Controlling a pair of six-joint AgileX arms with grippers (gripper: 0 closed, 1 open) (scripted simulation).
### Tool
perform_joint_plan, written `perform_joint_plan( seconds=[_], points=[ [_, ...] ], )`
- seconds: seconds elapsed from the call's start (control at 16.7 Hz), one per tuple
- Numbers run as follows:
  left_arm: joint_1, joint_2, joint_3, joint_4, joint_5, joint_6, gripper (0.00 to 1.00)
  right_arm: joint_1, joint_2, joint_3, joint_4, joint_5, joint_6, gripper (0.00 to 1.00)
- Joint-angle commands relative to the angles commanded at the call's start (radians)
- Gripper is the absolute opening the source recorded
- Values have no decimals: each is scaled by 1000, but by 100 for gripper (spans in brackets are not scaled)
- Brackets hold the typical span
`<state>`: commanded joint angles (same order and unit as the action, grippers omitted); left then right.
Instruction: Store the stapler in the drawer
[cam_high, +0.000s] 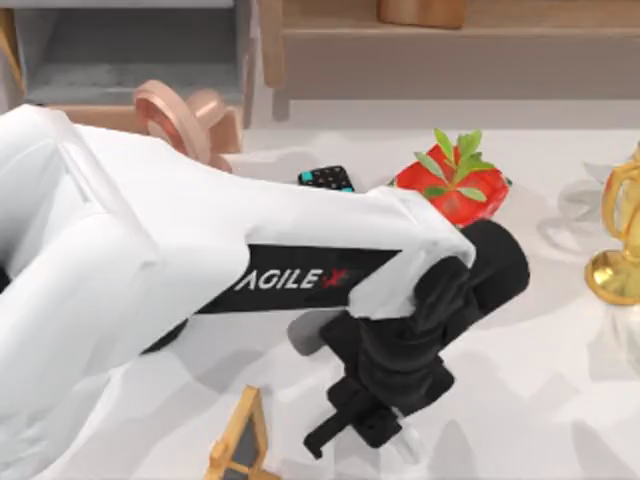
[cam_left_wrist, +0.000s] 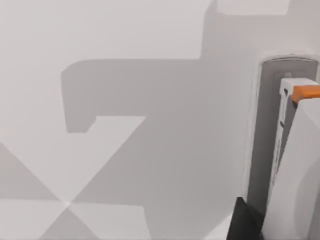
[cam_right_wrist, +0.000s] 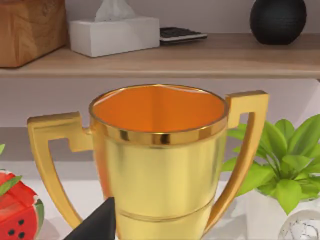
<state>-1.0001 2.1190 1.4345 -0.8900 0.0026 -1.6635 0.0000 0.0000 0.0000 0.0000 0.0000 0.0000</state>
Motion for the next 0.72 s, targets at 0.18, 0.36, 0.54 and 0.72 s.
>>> perform_joint_plan(
  seconds=[0.18,0.36,0.54,0.72],
  points=[
    [1,-1,1,0,0,1,0,0,0,0,0,0,0,100],
    [0,-15,21,-33,-1,0,0,0,0,0,0,0,0,100],
    [0,-37,52,-93,0,-1,0,0,0,0,0,0,0,100],
    [1,-45,60,-104,0,0,0,0,0,0,0,0,0,100]
  ],
)
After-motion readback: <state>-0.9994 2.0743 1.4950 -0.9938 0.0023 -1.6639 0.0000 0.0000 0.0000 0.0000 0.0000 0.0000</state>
